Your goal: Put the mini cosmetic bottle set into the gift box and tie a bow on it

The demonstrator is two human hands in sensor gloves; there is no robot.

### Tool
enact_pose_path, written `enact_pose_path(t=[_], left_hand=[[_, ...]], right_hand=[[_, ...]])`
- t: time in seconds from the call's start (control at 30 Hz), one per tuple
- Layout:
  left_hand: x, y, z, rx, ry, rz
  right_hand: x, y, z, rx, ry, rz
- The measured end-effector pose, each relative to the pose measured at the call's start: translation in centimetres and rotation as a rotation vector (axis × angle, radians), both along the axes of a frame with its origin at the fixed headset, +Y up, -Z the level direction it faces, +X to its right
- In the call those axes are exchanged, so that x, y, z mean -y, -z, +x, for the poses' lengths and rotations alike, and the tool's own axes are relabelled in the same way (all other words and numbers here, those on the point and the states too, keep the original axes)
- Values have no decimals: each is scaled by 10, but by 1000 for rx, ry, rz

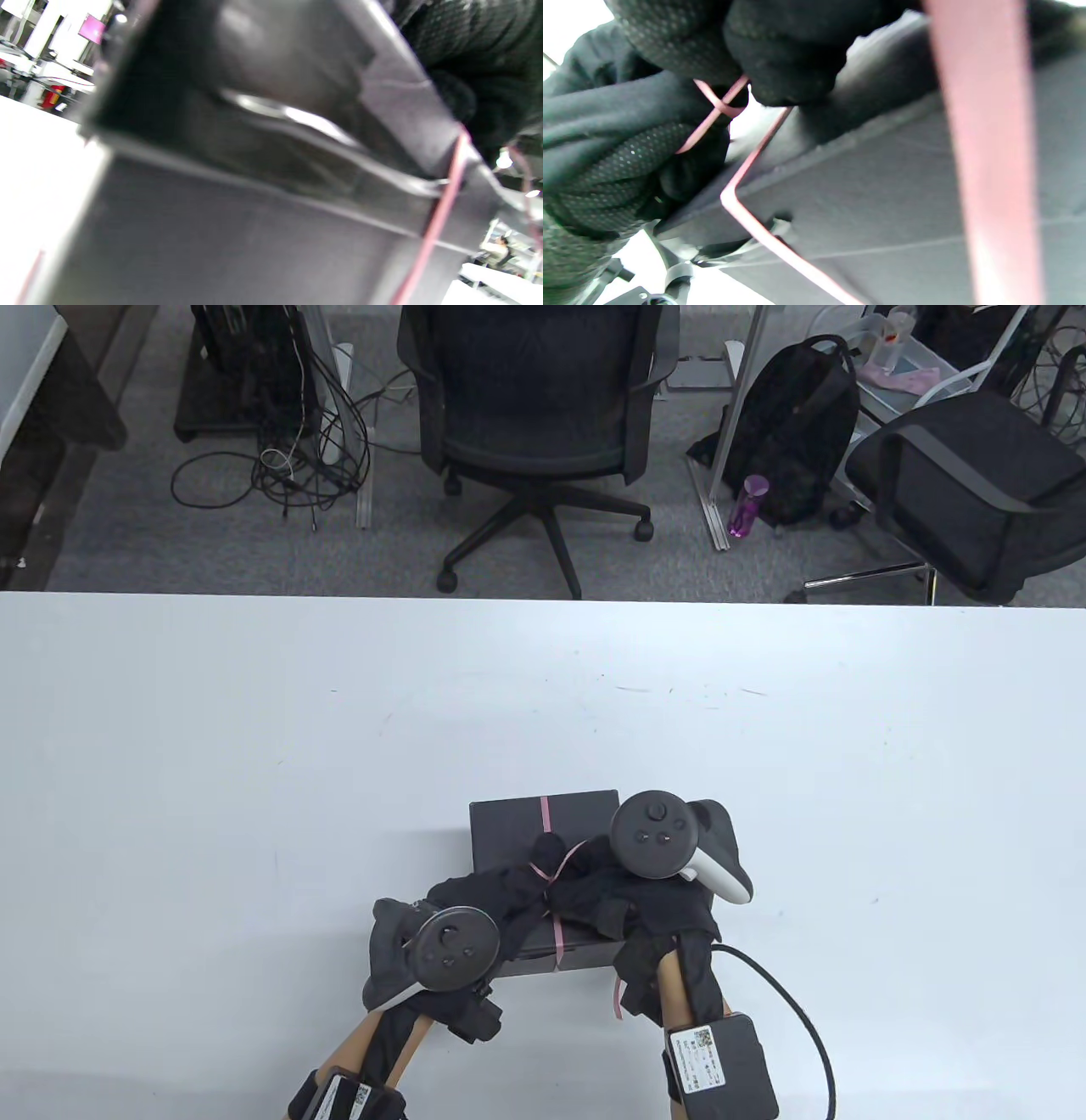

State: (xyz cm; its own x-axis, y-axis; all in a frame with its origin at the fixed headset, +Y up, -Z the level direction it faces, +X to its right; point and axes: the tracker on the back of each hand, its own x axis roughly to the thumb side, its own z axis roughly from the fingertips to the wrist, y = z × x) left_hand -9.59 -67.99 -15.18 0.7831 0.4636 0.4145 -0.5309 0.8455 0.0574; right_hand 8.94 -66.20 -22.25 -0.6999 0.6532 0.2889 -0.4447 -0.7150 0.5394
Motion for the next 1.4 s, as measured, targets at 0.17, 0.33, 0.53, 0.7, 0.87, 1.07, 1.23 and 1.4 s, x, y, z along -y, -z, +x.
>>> enact_pose_path(t=[0.17, 0.33, 0.53, 0.7, 0.87, 1.07, 1.23, 1.4], left_hand=[[0, 4, -2, 143, -17, 90], [-3, 9, 0, 187, 5, 86], [-14, 5, 12, 154, 304, 178], [-9, 4, 16, 116, 387, 179], [-3, 9, -1, 119, 112, -15], [3, 10, -14, 99, -53, -132], [5, 10, -21, 97, -125, -189], [1, 10, -29, 142, -225, -266]], right_hand=[[1, 3, -1, -74, -21, -21], [1, 3, -2, -76, -36, -20], [2, 2, 2, -70, -38, -14], [4, -1, 6, -53, -4, 12], [4, -12, 10, -15, 36, 131], [5, -29, 15, 72, 112, 292], [-3, -42, 16, 101, 151, 357], [-18, -53, 11, 141, 46, 506]])
